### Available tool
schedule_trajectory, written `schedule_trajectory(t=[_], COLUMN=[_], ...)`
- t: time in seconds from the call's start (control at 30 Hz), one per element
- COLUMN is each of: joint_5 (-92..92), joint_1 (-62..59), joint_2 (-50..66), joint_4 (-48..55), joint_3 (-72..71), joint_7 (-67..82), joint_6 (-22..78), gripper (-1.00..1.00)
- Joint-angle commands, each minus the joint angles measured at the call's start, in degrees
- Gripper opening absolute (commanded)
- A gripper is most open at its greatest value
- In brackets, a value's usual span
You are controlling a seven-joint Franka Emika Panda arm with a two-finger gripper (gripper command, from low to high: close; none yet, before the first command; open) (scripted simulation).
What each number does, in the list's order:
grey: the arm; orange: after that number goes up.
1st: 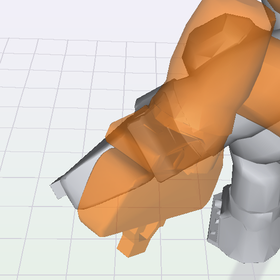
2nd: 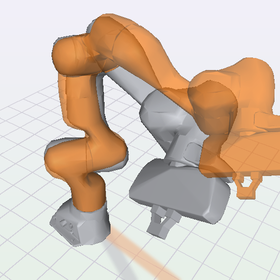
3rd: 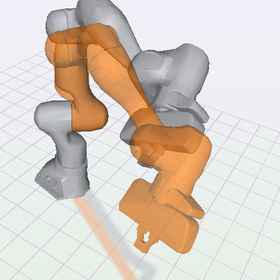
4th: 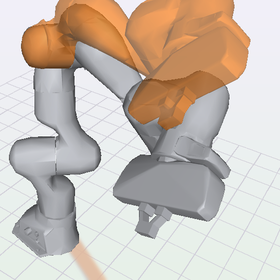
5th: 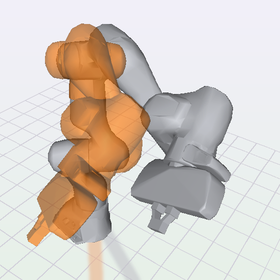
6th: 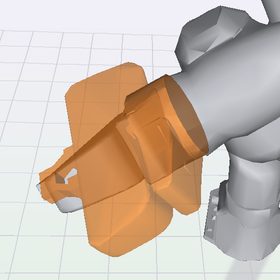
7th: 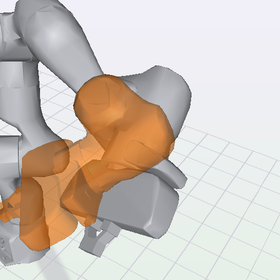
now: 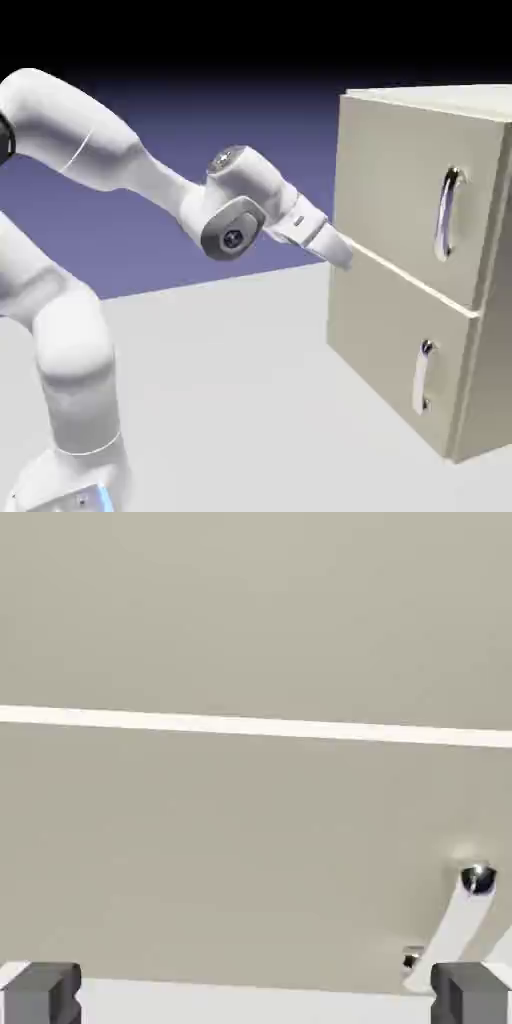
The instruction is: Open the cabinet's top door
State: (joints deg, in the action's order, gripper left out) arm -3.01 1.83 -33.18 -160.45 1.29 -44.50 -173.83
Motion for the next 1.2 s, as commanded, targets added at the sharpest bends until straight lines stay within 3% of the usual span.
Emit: schedule_trajectory(t=[0.0,1.17], joint_5=[-2.5,-89.7], joint_1=[1.0,34.2], joint_2=[-0.4,-15.5], joint_4=[0.5,16.5], joint_3=[1.1,38.4], joint_7=[-1.7,-61.0], joint_6=[0.2,5.4], gripper=[0.00,0.00])
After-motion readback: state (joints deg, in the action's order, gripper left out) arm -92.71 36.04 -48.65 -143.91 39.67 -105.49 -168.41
